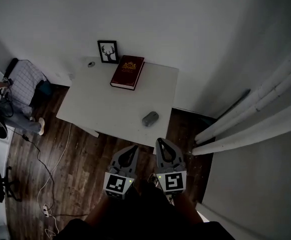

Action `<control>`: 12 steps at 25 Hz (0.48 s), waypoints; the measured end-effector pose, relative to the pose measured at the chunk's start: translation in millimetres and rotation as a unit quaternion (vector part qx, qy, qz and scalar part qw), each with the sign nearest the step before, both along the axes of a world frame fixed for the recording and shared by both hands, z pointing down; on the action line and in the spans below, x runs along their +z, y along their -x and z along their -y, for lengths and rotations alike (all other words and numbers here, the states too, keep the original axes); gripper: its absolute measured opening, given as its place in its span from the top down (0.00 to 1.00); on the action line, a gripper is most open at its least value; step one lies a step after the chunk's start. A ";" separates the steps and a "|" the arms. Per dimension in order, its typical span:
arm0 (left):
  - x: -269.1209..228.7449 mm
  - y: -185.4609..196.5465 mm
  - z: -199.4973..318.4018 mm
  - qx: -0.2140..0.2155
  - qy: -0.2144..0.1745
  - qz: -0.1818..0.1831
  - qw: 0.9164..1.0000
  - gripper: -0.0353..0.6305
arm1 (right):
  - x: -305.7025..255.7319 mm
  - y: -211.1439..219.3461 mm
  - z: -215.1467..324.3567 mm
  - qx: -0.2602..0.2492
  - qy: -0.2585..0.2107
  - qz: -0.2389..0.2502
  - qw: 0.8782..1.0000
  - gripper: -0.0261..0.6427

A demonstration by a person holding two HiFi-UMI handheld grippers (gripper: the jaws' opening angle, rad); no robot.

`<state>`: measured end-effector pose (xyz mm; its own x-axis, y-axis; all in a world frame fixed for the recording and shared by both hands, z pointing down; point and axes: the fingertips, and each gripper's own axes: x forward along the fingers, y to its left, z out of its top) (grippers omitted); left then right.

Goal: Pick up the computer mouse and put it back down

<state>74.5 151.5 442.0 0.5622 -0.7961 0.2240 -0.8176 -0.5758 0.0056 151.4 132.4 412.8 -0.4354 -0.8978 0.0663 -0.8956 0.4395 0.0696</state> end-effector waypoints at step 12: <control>33.9 -2.6 62.7 0.016 0.048 0.002 0.999 0.95 | 46.1 -10.7 49.8 0.021 0.084 0.017 0.996 0.93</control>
<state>77.0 88.7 475.8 0.5854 -0.7532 0.2999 -0.7994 -0.5980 0.0585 162.1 82.6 458.9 -0.4016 -0.8932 0.2024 -0.9143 0.4039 -0.0317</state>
